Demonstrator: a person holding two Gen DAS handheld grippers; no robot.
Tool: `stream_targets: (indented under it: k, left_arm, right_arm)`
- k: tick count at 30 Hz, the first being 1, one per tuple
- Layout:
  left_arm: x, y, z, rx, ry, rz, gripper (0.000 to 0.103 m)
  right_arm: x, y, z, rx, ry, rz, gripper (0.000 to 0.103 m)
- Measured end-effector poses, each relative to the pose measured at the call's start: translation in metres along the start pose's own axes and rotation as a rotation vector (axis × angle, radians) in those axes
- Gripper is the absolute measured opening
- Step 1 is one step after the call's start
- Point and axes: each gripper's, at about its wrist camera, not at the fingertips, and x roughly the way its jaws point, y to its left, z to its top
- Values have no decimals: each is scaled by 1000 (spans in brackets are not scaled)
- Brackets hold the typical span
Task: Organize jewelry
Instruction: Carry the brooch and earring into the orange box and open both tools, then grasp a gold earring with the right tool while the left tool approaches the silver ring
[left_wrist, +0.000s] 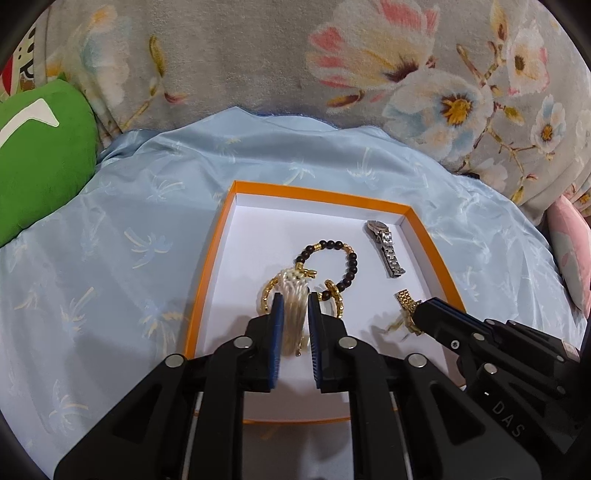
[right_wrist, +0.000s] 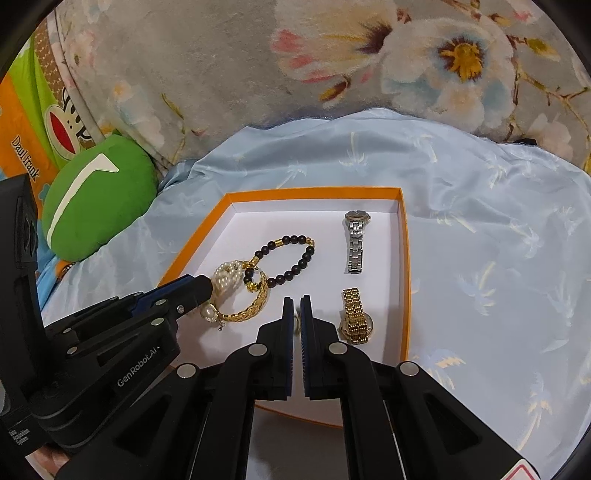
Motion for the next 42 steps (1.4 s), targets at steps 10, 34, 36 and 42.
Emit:
stream_targets:
  k: [10,34,36,42]
  left_arm:
    - [-17,2,1,-9,-63,7,44]
    - [-169,23,-160,-80,-9,26,44]
    - [-174,16,-172,-67,9,22,44]
    - [-183,1,-185,-26,19,17,54]
  right_arm:
    - [-21,0,5,4,-57,0,19]
    - [-208,-76,-182,146,-8,-180,29]
    - [-211,-72,-198,152,14,-165,29]
    - [-203,-49,-218,109,71,-140,29]
